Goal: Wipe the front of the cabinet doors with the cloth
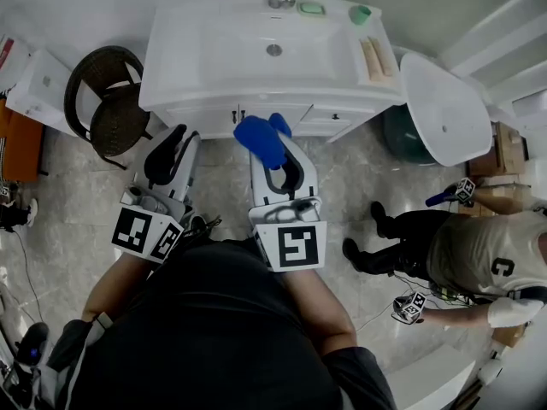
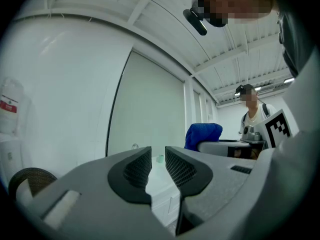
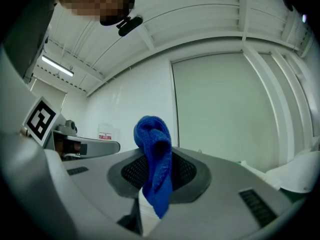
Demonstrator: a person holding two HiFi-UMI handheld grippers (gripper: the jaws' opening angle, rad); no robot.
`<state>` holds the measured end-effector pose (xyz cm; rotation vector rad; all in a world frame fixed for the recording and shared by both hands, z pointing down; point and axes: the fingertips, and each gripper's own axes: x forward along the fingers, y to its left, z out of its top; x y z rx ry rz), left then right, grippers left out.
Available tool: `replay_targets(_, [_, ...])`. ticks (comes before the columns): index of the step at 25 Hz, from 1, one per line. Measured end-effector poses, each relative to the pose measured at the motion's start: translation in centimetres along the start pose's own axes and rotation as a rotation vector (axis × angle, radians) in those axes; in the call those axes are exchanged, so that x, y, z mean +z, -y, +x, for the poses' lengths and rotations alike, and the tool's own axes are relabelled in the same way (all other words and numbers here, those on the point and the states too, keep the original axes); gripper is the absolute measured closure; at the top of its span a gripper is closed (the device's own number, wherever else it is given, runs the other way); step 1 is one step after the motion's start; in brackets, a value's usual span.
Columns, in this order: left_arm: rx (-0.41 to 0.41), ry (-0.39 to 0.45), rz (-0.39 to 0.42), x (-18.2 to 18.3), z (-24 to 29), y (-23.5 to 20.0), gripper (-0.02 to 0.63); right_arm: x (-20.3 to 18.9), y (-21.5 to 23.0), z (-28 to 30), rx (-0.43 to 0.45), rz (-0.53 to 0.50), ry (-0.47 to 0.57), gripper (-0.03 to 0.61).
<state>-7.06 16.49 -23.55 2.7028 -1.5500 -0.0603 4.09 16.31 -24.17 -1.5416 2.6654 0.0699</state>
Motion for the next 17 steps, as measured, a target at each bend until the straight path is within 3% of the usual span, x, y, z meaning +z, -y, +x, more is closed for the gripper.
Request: replay_targets(17, [-0.017,0.027,-0.018,0.8,-0.4,-3.1,0.526,0.6,-2.3,1.8,-0.015,-0.022,-0.010,0.499])
